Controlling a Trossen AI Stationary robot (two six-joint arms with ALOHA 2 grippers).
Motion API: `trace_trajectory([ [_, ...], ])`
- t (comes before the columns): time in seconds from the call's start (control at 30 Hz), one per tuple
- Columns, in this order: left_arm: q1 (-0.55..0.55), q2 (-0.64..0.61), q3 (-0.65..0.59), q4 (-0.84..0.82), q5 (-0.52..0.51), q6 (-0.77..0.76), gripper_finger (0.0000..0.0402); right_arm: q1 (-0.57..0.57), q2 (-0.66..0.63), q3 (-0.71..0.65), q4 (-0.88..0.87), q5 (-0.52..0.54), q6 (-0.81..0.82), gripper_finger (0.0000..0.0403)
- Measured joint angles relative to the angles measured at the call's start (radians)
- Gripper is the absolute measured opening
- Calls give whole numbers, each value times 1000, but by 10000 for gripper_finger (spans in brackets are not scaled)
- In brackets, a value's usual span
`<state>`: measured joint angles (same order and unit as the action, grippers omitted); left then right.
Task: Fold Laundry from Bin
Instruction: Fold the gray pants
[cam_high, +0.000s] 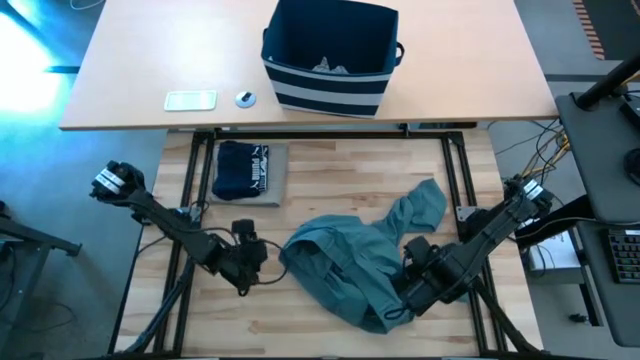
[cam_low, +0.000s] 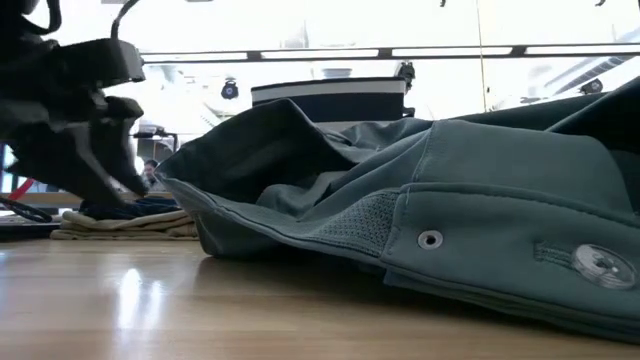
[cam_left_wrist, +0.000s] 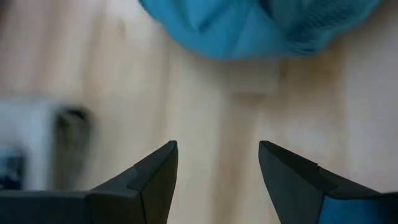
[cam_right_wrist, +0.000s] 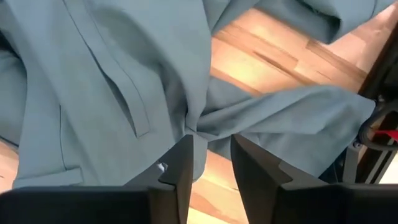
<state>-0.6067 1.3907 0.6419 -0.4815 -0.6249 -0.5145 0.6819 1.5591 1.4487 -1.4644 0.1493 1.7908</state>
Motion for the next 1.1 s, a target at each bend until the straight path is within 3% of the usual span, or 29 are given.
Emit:
trace_trajectory([
  [0.07, 5, 0, -8, 61, -39, 117, 208, -2, 4, 0, 10, -5, -3, 114],
  [0.27, 20, 24, -40, 221, -22, 306, 207, -4, 6, 0, 46, -18, 29, 138],
  [0.57, 61, 73, -116, 610, -47, 628, 207, 59, 27, 0, 362, -52, -555, 141],
  [0.8, 97, 187, -102, 861, -39, 751, 200, 81, 51, 1, 395, -106, -597, 141],
  [0.93, 109, 253, 12, 793, -47, 767, 136, 102, 81, 1, 446, -204, -702, 141],
  [1.03, 125, 282, 127, 606, -51, 754, 43, 125, 114, 1, 455, -256, -783, 141],
  [1.1, 137, 293, 189, 512, -43, 711, 17, 136, 134, 1, 457, -259, -834, 141],
])
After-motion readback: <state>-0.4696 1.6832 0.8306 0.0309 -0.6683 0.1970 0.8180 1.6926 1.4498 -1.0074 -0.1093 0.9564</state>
